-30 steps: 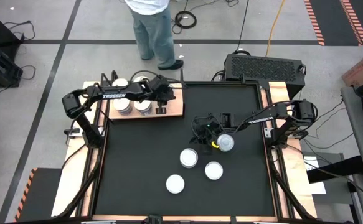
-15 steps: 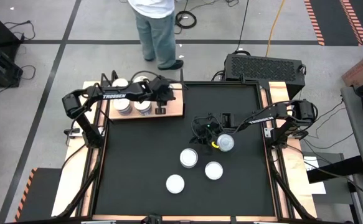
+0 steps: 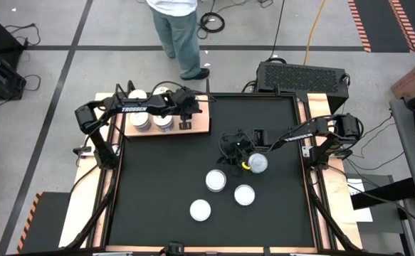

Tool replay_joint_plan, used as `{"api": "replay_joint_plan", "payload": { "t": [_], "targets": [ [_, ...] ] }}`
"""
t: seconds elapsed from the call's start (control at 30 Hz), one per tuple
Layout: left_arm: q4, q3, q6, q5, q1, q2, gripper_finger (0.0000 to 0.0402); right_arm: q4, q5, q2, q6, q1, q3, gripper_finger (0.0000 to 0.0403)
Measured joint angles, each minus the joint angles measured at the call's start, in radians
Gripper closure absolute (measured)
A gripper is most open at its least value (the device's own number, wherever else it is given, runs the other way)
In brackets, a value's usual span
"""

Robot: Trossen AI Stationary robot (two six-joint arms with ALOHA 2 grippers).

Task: Stack canned seafood by type on shelf
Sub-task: Put the green tuna can on the shelf

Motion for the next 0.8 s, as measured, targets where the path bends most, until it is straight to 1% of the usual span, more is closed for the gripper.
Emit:
{"api": "replay_joint_plan", "payload": {
  "t": [0.07, 0.13, 0.2, 0.33, 0.37, 0.6, 0.8],
  "targets": [
    [-0.002, 0.0, 0.0, -0.016, -0.001, 0.0, 0.0284, 0.0, 0.0, 0.0, -0.001, 0.0, 0.0, 0.0403],
    [-0.009, 0.0, 0.0, -0.04, -0.003, 0.0, 0.0297, 0.001, 0.0, 0.0, -0.003, 0.0, 0.0, 0.0403],
    [-0.014, 0.0, -0.001, -0.051, -0.006, -0.001, 0.0321, 0.001, 0.0, 0.0, -0.006, 0.0, 0.0, 0.0403],
    [-0.015, -0.001, -0.004, -0.059, -0.011, -0.002, 0.0386, 0.001, 0.0, 0.0, -0.007, 0.0, 0.0, 0.0403],
    [-0.015, -0.001, -0.006, -0.066, -0.011, -0.001, 0.0392, 0.001, 0.0, 0.0, -0.008, 0.0, 0.0, 0.0403],
    [-0.019, -0.002, -0.036, -0.072, -0.023, -0.004, 0.0399, 0.001, 0.0, 0.0, -0.002, 0.0, 0.0, 0.0403],
    [-0.056, -0.008, -0.054, -0.061, -0.078, -0.046, 0.04, -0.005, 0.0, 0.0, 0.001, 0.0, 0.0, 0.0403]
  ]
}}
